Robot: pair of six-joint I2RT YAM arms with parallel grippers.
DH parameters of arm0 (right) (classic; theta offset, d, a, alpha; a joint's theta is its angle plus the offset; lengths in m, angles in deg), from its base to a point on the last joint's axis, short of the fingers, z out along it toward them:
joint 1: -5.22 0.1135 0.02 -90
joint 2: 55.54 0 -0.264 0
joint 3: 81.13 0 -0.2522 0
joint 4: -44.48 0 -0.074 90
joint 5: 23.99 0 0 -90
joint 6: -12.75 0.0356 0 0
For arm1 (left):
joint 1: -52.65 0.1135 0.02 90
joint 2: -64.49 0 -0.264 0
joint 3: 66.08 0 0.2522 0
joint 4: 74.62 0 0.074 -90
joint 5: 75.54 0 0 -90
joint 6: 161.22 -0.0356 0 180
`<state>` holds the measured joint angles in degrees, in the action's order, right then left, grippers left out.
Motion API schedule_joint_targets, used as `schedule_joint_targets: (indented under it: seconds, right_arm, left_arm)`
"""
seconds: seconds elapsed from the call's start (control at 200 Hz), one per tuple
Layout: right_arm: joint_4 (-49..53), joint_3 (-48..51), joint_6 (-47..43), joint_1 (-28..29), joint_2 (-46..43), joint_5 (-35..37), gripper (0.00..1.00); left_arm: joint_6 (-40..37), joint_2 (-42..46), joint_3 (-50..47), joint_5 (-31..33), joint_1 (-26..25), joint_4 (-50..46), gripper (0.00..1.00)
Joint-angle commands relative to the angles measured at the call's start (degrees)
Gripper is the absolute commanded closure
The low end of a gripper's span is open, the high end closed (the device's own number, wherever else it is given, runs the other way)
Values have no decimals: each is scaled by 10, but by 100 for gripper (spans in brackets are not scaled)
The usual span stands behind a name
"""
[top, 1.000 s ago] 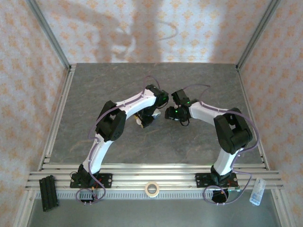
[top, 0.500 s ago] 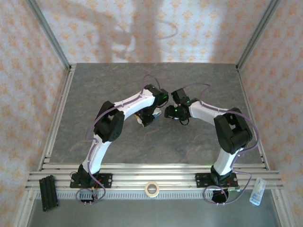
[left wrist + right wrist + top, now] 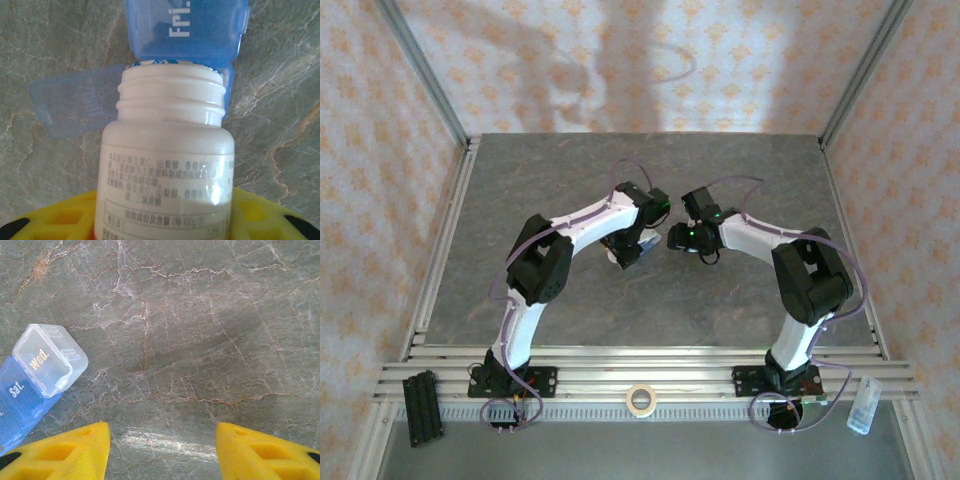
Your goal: Sort the pills into containers
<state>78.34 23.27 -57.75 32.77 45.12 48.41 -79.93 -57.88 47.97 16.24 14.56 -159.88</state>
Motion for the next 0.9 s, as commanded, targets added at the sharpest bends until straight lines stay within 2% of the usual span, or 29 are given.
schedule_joint_targets:
  seconds: [0.0, 0.325, 0.896]
  right_arm:
    - [8, -12, 1, -3, -9, 9, 42]
    - [17, -14, 1, -3, -15, 14, 42]
    - [27, -17, 0, -3, -25, 19, 42]
  left_arm:
    - [13, 42, -20, -8, 5, 27, 100]
    - [26, 99, -98, -16, 11, 109, 100]
    - [34, 145, -179, -40, 13, 183, 100]
